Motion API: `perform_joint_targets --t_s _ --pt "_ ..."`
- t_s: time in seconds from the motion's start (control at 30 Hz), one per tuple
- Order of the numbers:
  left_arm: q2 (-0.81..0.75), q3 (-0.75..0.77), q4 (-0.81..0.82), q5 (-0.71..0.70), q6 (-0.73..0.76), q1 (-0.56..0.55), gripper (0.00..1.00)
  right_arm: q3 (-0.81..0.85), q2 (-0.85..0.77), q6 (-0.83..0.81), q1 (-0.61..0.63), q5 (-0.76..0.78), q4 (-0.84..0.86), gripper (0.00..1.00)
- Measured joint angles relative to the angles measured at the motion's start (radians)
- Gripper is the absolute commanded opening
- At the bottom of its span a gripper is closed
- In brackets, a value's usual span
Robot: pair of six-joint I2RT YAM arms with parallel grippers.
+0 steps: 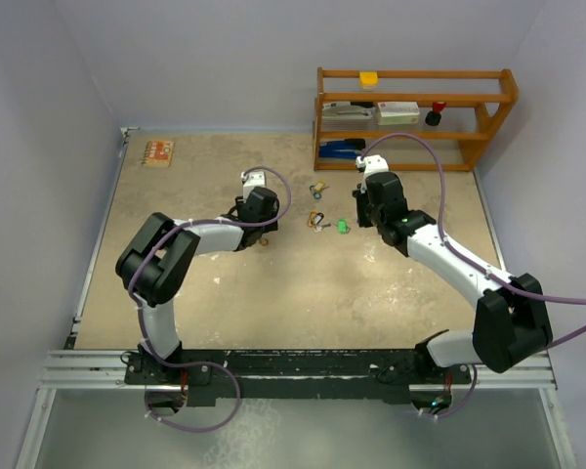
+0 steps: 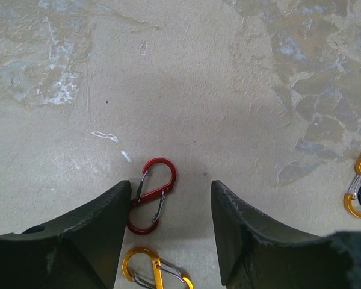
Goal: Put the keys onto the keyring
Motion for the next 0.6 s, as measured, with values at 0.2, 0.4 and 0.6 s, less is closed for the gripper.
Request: perform_joint_targets --t_s 0.2,0.4,0.6 --pt "0.0 0.0 -0.007 -0.008 0.001 0.0 0.43 0.0 0.0 0.0 0.0 0.0 0.0 0.0" --pt "0.0 0.0 -0.013 -0.016 0.001 0.0 0.4 0.0 0.0 0.0 0.0 0.0 0.0 0.0" --pt "0.0 -0.002 -0.018 -0.022 0.002 0.0 0.32 0.0 0.0 0.0 0.0 -0.001 0.0 0.0"
